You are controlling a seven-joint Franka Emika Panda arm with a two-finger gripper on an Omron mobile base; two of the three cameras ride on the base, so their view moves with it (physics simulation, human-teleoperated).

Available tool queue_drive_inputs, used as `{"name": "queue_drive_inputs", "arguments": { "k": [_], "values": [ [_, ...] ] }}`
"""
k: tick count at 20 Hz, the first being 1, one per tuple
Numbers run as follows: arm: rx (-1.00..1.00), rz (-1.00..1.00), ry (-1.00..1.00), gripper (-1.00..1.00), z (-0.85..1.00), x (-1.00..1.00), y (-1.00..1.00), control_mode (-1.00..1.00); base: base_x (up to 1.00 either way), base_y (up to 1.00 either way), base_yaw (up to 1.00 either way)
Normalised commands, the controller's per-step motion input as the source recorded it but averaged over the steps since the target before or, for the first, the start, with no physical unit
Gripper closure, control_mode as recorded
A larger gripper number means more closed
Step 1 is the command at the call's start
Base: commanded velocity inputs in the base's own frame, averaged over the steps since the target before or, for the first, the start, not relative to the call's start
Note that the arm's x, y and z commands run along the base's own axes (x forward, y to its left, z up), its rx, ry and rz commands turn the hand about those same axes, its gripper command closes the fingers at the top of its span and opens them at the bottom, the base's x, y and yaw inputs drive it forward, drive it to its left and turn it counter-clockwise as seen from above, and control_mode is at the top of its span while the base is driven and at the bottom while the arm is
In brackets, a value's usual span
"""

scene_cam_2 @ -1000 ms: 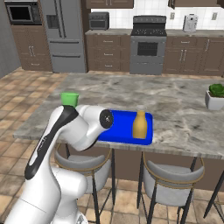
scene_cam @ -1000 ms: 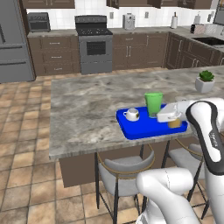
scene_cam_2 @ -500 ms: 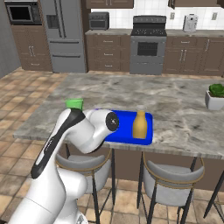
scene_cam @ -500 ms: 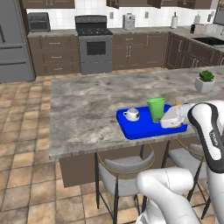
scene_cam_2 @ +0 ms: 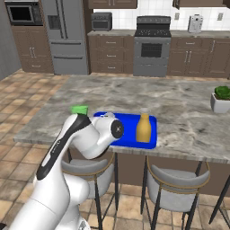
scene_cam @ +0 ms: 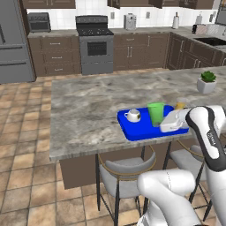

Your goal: There is a tray on the dining counter. Grab the cup, mug, and pitcher and place them on the tray. The pitcher may be placed next to the tray if it cannot fit the tray.

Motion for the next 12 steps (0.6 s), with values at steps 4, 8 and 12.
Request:
{"name": "queue_drive_inputs", "arguments": {
  "k": [4,8,12],
  "values": [
    [0.0,-0.15,-0.01,1.0,-0.21,0.27,0.01,-1.0,0.0,0.0,0.0],
    [0.0,-0.19,0.02,1.0,-0.18,0.31,0.0,-1.0,0.0,0.0,0.0],
    [0.0,-0.15,0.08,1.0,-0.11,0.33,0.0,-1.0,0.0,0.0,0.0]
  ]
}}
